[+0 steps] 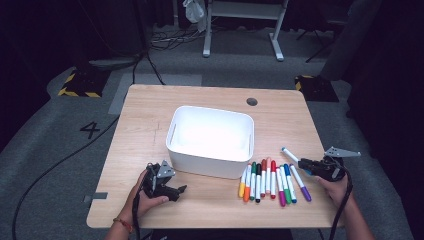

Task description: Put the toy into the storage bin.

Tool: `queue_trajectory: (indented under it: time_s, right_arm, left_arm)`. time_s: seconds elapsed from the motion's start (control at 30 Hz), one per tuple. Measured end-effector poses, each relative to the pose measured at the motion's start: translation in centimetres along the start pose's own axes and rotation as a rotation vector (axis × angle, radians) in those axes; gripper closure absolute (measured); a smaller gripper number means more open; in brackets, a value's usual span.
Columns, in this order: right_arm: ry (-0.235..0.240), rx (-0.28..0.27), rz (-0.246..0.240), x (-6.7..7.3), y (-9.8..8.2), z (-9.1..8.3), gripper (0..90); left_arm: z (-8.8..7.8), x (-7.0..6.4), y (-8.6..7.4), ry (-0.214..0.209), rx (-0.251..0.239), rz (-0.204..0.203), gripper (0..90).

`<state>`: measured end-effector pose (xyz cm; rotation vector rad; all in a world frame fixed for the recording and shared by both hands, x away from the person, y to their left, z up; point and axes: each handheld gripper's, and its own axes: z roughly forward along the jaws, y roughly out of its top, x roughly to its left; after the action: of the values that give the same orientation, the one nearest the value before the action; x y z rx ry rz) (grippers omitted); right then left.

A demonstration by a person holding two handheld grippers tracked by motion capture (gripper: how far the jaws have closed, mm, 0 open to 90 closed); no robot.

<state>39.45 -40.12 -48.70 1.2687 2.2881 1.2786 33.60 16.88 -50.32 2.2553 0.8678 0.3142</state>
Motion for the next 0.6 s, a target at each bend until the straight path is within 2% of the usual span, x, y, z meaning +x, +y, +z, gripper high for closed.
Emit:
queue_trajectory:
  time_s: [0.13, 0.27, 0.4, 0.53, 0.6]
  right_arm:
    - [0.015, -0.020, 0.002, -0.1, 0.3, -0.3, 74.7]
    - [0.035, -0.062, -0.005, 0.3, 1.1, -0.9, 74.8]
    - [0.082, -0.122, -0.048, 1.8, 2.7, -2.1, 74.7]
    - [0.126, -0.182, -0.122, 4.1, 5.0, -3.4, 74.8]
    - [0.153, -0.193, -0.165, 5.3, 6.3, -3.8, 74.8]
  left_arm:
    - [0.0, 0.0, 0.0, 0.000, 0.000, -0.001, 15.0]
    - [0.0, 0.0, 0.0, 0.000, 0.001, 0.001, 15.0]
    - [0.0, 0.0, 0.0, 0.000, 0.000, 0.000, 15.0]
    - [0.0, 0.0, 0.0, 0.000, 0.000, 0.000, 15.0]
    - [0.0, 0.0, 0.0, 0.000, 0.000, 0.000, 15.0]
